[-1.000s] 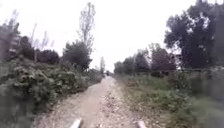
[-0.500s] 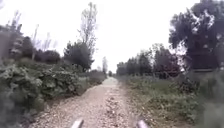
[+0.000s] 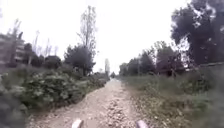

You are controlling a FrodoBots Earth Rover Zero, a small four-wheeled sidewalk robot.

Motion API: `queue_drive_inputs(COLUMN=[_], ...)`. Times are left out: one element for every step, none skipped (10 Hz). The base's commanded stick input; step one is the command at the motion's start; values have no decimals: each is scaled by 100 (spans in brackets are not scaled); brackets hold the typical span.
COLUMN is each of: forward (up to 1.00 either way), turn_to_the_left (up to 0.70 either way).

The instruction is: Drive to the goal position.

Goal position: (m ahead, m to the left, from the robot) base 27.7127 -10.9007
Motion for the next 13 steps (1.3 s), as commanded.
queue_drive_inputs(forward=[70, 70, 70, 70, 70, 70, 70, 70, 70, 66, 53, 50, 50], turn_to_the_left=[0, 0, 0, 0, 0, 0, 0, 0, 0, 0, 0, 0, 0])
